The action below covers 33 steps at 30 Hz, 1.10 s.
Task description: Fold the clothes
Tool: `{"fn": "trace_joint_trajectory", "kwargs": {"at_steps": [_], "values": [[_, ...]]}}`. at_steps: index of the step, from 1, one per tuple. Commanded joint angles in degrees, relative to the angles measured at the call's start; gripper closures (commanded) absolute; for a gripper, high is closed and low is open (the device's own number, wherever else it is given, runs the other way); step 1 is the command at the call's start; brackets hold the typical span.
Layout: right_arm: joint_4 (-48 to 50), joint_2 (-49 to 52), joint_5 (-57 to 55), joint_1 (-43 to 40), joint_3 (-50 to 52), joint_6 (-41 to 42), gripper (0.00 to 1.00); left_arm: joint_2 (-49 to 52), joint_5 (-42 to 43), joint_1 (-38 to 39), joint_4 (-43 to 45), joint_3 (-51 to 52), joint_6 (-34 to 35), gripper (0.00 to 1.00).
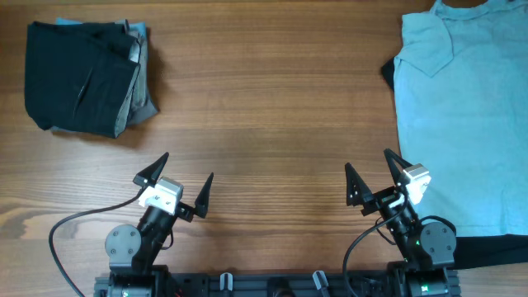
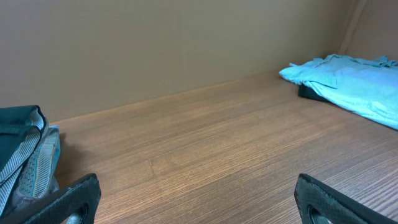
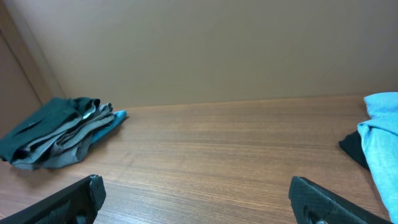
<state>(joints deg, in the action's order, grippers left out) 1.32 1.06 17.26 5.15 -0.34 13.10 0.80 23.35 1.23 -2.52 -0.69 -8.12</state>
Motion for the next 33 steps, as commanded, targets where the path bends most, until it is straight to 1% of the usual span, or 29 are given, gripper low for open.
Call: {"fn": "trace_joint_trajectory", "kwargs": {"at_steps": [1,33], "values": [[0.11,0.35,-0.94,0.24,0.04,-0.98,0.00,-0.35,-0.50,0.42,0.13,0.35,-0.46,0.00],[0.13,0.35,-0.52,0.24,0.04,-0.13,0.00,-0.35,-0.46,0.42,1.07,0.35,-0.48,0.00]]}}
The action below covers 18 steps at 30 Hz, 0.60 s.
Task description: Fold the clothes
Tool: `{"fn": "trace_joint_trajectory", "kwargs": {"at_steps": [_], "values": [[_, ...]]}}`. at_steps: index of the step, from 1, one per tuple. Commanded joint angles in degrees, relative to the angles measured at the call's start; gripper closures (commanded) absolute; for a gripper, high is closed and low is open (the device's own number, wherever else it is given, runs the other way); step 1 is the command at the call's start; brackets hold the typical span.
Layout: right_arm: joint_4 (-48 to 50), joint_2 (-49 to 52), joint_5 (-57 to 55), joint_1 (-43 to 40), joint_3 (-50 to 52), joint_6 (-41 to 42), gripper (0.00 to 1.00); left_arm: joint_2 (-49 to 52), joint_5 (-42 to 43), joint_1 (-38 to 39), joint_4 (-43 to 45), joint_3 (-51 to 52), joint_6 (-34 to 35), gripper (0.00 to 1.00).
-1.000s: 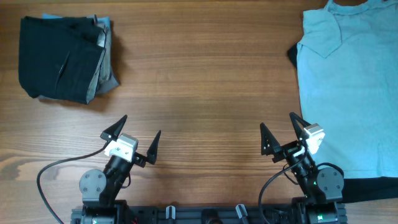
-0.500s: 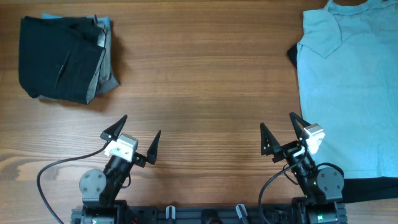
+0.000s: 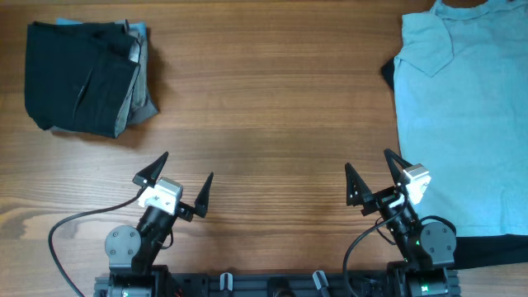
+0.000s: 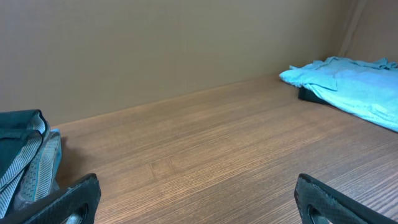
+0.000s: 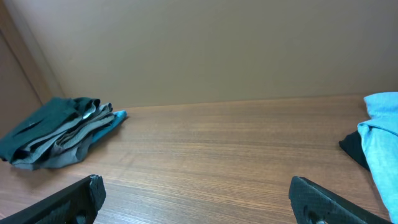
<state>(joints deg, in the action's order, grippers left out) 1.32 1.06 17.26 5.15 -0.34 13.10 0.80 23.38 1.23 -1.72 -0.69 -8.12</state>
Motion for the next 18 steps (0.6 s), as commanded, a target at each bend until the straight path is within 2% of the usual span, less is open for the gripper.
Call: {"fn": "trace_joint_trajectory", "kwargs": {"at_steps": [1,4,8,13,16,18], "values": [[0.09,0.35,-0.79,0.24,0.04,0.33,0.00,-0.35,-0.48,0.42,0.28,0.35,-0.48,0.00],[0.13,0.63,-0.72,0.24,0.04,0.98,0.00,-0.35,0.39,0.42,0.28,0.35,-0.44,0.00],[0.15,0.66,3.78,0.24,-1.07,5.55,0.00,-0.35,5.64,0.42,2.27,0.35,-0.31,0.00],[0.00,0.68,6.73,0.24,-5.99,4.79,0.00,-0.35,4.57,0.42,7.13,-0.70,8.17,0.00],[-1.09,2.05,4.57,0.24,-10.80,3.96,0.01,0.26,1.01,0.42,6.49,-3.26,13.88,0.00],[-2.91,4.31,4.55,0.24,-14.01,2.89,0.00,1.53,-1.20,0.42,4.61,-5.86,15.04,0.00]]}}
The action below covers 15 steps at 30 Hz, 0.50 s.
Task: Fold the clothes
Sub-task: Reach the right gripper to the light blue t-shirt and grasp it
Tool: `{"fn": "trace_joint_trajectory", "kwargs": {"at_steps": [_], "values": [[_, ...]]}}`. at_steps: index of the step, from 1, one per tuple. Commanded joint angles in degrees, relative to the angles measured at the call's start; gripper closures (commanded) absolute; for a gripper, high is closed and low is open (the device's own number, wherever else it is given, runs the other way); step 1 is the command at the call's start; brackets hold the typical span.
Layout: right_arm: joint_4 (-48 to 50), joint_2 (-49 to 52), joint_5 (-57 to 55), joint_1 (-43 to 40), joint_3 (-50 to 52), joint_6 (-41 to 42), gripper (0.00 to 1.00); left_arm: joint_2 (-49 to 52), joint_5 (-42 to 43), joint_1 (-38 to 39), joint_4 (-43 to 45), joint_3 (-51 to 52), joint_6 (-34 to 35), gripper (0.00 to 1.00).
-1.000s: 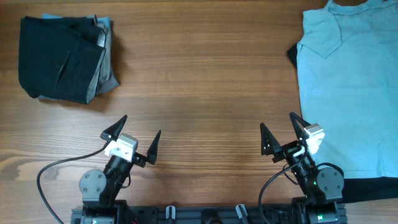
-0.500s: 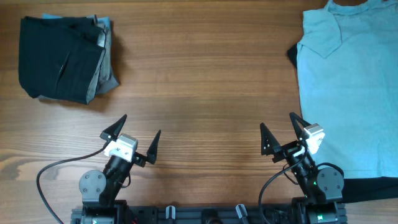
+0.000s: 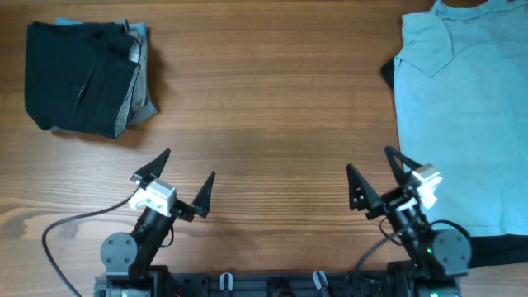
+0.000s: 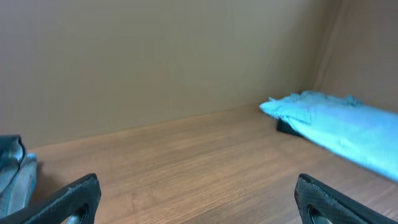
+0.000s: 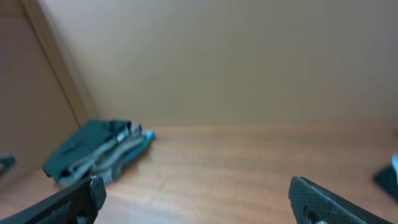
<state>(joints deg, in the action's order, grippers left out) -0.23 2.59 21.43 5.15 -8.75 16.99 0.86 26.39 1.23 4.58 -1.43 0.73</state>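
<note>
A light blue T-shirt (image 3: 458,107) lies spread flat at the table's right side, on top of a dark garment (image 3: 495,247) that shows at its edges. The shirt (image 4: 329,121) also shows in the left wrist view. My left gripper (image 3: 188,165) is open near the front edge, holding nothing, and its jaws stand wide apart in the left wrist view (image 4: 198,182). My right gripper (image 3: 368,160) is open as well, just left of the shirt's front part, with nothing between its fingers (image 5: 196,182).
A stack of folded dark, grey and blue clothes (image 3: 82,78) sits at the far left corner and shows in the right wrist view (image 5: 99,152). The wooden table (image 3: 264,124) runs between stack and shirt. Walls rise behind the table's far edge.
Both wrists have shifted a little. The left wrist view now faces more to the right, the stack nearly out of it. The right wrist view faces more to the left, the shirt out of frame.
At both earlier moments the two arms sat at the front edge with open, empty grippers, the shirt flat at the right and the stack at the far left. Now both grippers have turned slightly, and the clothes lie as before.
</note>
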Motion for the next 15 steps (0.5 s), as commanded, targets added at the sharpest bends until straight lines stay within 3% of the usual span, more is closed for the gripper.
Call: {"fn": "trace_joint_trajectory", "kwargs": {"at_steps": [1,7,15], "values": [[-3.74,5.66,0.39,0.24,-8.50,-1.22,0.00,2.91,-5.79,0.42,-3.67,-7.72,6.19,0.00],[-16.98,24.04,-1.29,0.24,-20.92,-3.93,0.00,14.29,-11.45,0.42,-11.52,-21.44,6.14,0.00],[-33.33,55.25,-1.70,0.24,-43.98,-5.77,0.00,39.78,-12.15,0.42,-27.74,-44.57,6.14,0.00]]}}
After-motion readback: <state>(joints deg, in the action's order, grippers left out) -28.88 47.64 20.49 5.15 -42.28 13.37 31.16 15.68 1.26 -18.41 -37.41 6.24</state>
